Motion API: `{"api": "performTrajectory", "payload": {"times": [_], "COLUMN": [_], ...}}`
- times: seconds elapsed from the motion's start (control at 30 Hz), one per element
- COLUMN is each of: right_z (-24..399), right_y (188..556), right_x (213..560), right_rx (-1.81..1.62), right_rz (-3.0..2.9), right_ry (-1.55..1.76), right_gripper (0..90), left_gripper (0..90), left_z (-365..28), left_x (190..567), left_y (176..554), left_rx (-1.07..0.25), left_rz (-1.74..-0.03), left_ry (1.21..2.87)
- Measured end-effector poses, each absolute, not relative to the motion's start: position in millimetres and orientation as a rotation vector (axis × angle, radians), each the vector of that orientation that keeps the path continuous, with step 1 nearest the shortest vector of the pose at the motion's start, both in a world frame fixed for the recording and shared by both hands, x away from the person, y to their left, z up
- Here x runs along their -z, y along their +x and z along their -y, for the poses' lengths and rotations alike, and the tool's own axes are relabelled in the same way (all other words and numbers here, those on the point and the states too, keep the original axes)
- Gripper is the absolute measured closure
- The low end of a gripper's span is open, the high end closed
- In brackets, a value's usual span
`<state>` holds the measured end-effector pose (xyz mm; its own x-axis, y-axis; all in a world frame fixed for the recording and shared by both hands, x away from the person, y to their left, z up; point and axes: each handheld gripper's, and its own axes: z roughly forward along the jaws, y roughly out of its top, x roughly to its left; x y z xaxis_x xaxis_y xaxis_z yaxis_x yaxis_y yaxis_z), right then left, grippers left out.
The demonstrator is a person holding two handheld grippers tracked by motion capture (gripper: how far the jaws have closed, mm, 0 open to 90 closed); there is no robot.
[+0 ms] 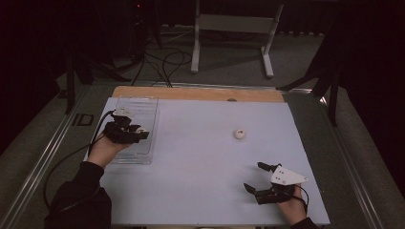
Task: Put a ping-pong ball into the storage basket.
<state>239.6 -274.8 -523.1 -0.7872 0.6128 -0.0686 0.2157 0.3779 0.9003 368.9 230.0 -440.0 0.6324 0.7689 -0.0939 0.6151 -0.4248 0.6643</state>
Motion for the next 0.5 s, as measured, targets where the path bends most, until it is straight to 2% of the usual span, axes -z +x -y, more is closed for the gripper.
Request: {"api": "performTrajectory", "payload": {"times": [0.5], "right_z": [274], "right_y": [240], "right_x": [523], "right_rx": [-1.38], "right_rz": [-2.256], "right_ry": [0.722], "right_gripper": [9.5], "left_gripper": [52.1], "left_z": [-229], "left_x": [462], "left_y": [374], "left_rx": [-0.267], "left_rz": [-1.126], "left_ry": [2.234]}}
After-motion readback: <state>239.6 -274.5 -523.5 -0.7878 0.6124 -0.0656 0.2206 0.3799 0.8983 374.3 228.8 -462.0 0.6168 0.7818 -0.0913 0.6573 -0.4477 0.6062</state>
